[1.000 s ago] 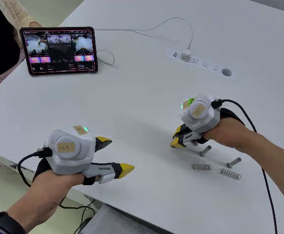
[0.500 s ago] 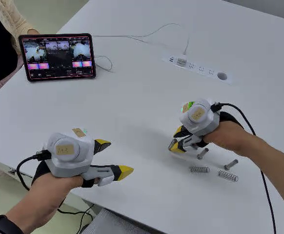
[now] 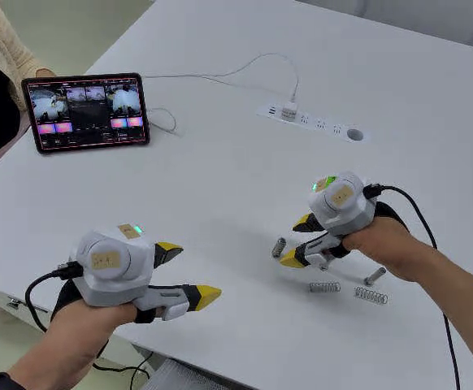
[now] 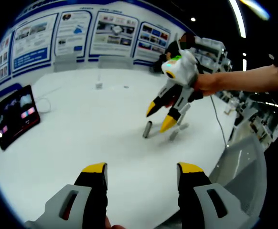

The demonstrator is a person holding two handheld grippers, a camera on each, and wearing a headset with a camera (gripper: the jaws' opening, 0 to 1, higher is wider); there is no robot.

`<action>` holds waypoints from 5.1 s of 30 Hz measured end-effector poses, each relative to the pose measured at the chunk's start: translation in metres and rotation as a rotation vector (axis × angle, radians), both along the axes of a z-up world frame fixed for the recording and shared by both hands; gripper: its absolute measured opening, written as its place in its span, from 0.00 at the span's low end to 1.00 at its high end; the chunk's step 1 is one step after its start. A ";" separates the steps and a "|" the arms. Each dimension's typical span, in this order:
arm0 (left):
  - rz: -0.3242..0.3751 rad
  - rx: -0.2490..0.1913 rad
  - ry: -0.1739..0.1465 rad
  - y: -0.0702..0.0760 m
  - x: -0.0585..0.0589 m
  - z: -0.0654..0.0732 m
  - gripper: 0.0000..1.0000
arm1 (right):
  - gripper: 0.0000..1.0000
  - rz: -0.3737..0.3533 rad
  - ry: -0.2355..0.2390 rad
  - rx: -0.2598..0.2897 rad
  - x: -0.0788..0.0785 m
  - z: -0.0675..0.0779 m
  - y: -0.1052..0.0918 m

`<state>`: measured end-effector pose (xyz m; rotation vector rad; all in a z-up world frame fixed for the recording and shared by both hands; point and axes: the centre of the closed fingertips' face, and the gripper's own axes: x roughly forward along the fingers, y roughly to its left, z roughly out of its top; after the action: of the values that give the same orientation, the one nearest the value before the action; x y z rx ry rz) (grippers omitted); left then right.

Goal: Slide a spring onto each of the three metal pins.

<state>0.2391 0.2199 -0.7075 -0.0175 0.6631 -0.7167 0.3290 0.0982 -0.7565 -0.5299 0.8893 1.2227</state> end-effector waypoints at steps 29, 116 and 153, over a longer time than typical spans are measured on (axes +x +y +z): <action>-0.035 -0.001 -0.003 -0.026 -0.002 0.006 0.60 | 0.53 -0.286 0.015 0.250 -0.024 0.032 -0.034; -0.459 0.132 0.025 -0.163 0.014 -0.038 0.58 | 0.74 -0.684 0.020 0.355 -0.115 0.035 -0.157; -0.461 0.180 0.032 -0.205 0.046 -0.085 0.25 | 0.74 -0.653 0.047 0.341 -0.123 0.029 -0.164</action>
<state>0.2851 0.0154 -0.7929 0.2987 0.7697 -1.0979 0.2061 -0.0661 -0.7270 0.0724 0.7832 0.7590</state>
